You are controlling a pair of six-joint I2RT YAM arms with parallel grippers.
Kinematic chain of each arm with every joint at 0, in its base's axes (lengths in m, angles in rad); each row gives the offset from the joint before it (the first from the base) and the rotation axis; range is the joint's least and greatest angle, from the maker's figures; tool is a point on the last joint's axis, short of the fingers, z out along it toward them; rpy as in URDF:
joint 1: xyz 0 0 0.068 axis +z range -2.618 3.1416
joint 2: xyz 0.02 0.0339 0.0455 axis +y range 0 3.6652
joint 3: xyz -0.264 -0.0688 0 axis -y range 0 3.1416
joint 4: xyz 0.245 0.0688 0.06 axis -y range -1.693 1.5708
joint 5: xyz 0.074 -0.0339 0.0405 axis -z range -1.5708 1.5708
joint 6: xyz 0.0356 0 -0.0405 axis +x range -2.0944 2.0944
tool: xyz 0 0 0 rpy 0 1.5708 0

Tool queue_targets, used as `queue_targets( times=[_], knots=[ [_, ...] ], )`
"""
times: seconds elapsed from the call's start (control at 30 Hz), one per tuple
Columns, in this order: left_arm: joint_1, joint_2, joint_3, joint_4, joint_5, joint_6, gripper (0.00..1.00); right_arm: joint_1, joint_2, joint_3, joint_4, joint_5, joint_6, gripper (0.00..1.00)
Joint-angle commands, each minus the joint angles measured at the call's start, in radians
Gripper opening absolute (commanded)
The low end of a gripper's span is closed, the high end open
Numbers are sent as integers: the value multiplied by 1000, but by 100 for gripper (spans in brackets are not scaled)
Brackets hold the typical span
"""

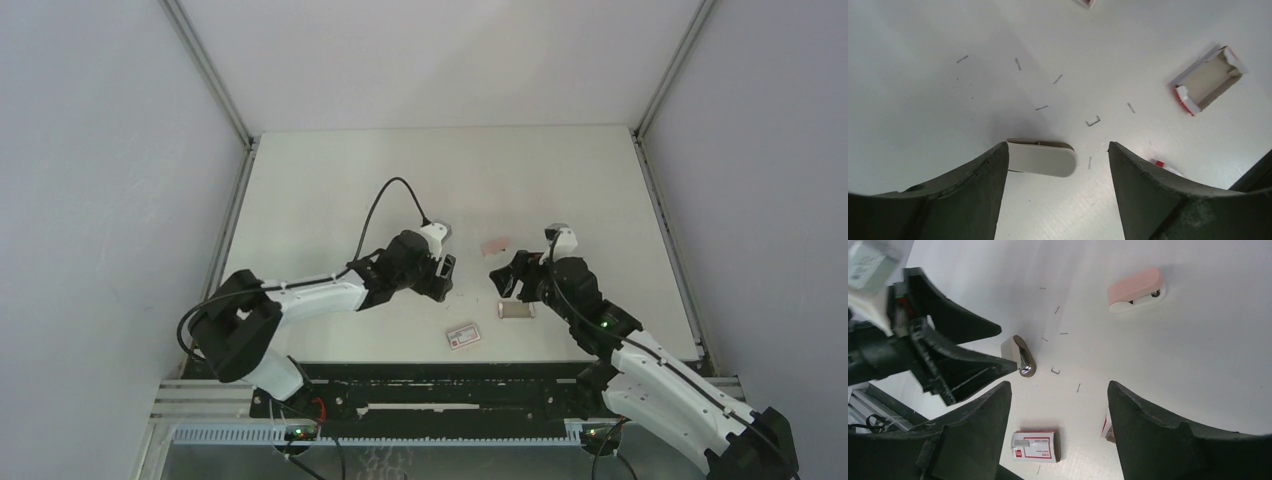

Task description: Load the staples into the stapler

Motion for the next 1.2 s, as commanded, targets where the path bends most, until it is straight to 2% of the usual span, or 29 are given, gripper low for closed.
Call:
queue_targets(
  times=[0.0, 0.2, 0.57, 0.8, 1.17],
  knots=[
    [80, 52, 61, 43, 208, -36, 76, -5, -25, -13, -6, 0, -12, 70],
    [130, 123, 68, 114, 324, -53, 76, -5, -25, -27, -4, -8, -6, 70],
    [141, 211, 84, 182, 374, -61, 75, -6, -26, -33, -10, -15, 0, 70],
    [147, 162, 8, 207, 390, -77, 75, -5, -26, -32, -13, -14, 0, 70],
    [147, 9, -238, 286, 398, -190, 74, -6, -21, -32, -11, -12, 3, 69]
  ],
)
